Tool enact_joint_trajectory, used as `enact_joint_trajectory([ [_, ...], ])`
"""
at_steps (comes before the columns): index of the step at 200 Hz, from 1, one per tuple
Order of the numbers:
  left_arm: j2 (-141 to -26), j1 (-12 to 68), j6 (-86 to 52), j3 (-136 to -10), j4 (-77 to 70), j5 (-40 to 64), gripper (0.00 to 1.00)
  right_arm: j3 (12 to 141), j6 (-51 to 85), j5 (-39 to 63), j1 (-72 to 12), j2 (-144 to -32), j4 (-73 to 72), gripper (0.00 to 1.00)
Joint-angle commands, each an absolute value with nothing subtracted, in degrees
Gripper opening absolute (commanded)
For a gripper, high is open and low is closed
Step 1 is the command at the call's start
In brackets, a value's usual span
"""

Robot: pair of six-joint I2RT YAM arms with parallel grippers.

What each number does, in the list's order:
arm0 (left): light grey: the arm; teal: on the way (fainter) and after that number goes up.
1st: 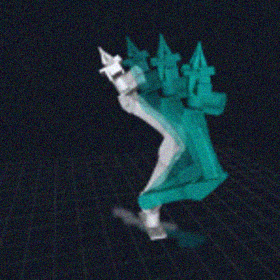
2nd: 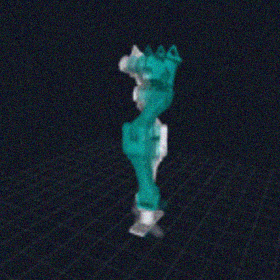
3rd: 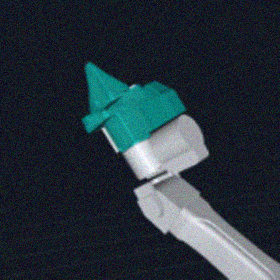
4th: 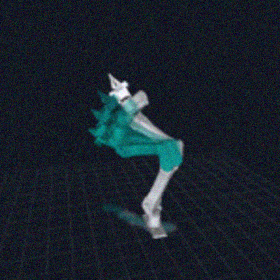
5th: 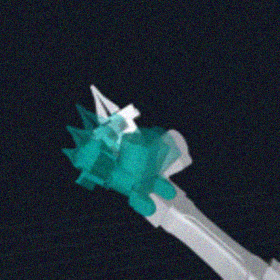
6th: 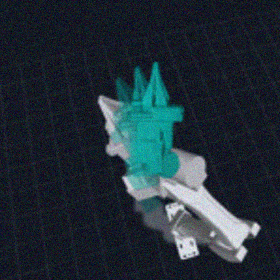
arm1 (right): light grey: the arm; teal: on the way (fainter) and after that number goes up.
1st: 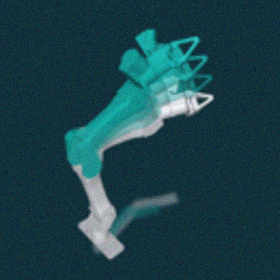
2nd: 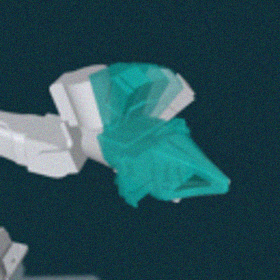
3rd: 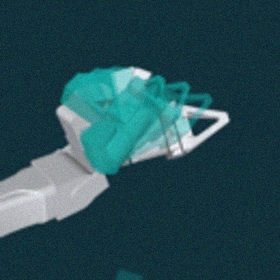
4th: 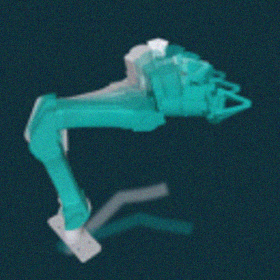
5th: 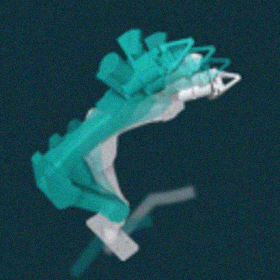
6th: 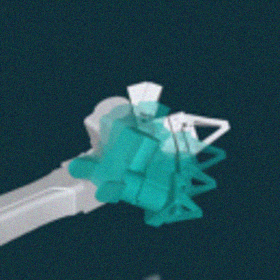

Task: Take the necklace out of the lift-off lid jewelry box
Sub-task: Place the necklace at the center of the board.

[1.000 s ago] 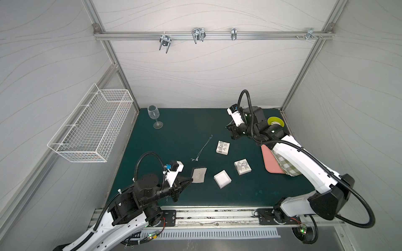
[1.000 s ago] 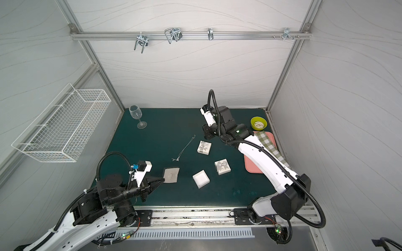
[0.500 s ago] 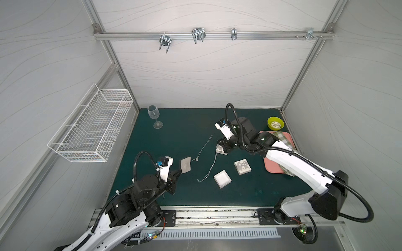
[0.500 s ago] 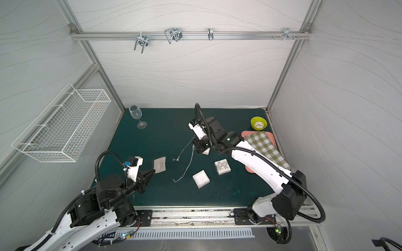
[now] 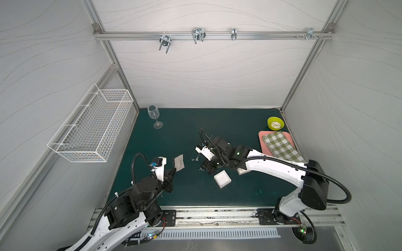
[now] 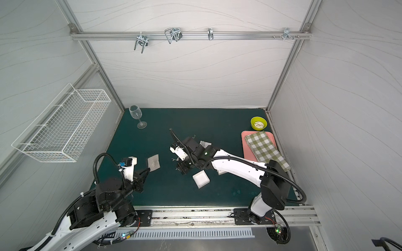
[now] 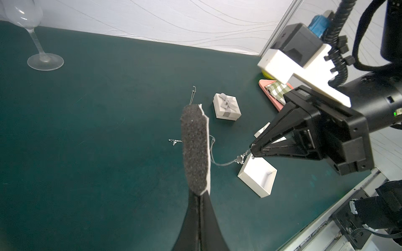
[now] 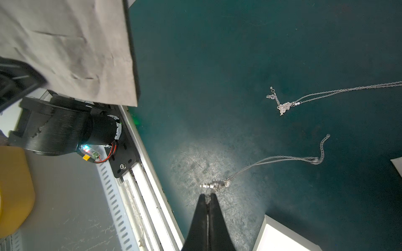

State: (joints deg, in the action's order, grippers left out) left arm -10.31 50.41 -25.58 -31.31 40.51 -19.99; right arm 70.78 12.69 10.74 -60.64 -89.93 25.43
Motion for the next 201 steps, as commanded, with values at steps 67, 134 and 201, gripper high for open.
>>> enact_joint_trajectory([
  [67,-8.92,50.65,-28.3,-29.45,39.88,-21.94,0.0,76.28,11.59,12.92,-58.71,-96.9,23.35,0.0],
  [134,-7.2,50.63,-30.31,-29.61,42.08,-28.16,0.0,86.95,12.58,18.19,-60.86,-111.13,20.95,0.0],
  [201,-3.93,50.63,-31.11,-29.88,44.55,-30.85,0.0,103.81,14.86,23.32,-62.99,-127.07,19.22,0.0],
])
